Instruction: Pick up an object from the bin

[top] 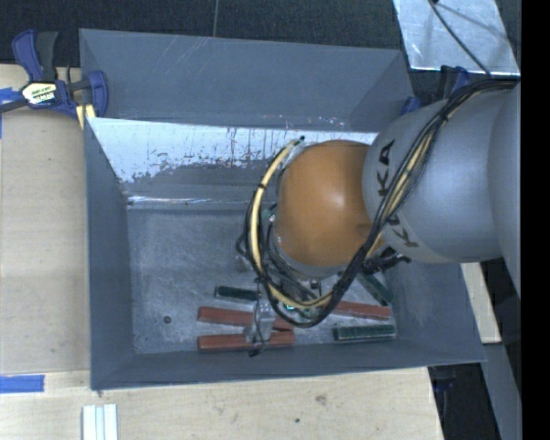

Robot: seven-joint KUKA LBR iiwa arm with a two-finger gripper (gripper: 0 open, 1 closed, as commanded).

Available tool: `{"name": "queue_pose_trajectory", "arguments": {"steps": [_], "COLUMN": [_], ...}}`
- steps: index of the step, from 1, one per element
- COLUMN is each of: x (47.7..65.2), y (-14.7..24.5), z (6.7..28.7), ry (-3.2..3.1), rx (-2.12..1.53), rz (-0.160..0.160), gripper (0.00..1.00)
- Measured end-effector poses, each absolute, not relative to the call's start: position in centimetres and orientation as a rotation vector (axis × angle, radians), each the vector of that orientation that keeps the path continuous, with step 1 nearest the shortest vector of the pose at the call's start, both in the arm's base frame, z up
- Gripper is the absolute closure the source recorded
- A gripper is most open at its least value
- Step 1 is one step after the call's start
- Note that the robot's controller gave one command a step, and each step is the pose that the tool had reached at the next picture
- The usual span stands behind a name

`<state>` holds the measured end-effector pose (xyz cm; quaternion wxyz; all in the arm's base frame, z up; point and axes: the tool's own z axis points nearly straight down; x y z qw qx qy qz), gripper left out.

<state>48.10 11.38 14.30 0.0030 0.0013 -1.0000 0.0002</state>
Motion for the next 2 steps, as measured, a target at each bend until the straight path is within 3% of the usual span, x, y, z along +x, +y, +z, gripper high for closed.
{"name": "queue_pose_trajectory", "arguments": {"steps": [1, 2], "x": [51.66, 51.67], "y": [9.67, 9.79], "z": [6.79, 7.33], "ry": [-3.134, -3.134], "rx": [0.101, 0.102], "rz": [0.0, -0.001], "gripper": [0.0, 1.0]}}
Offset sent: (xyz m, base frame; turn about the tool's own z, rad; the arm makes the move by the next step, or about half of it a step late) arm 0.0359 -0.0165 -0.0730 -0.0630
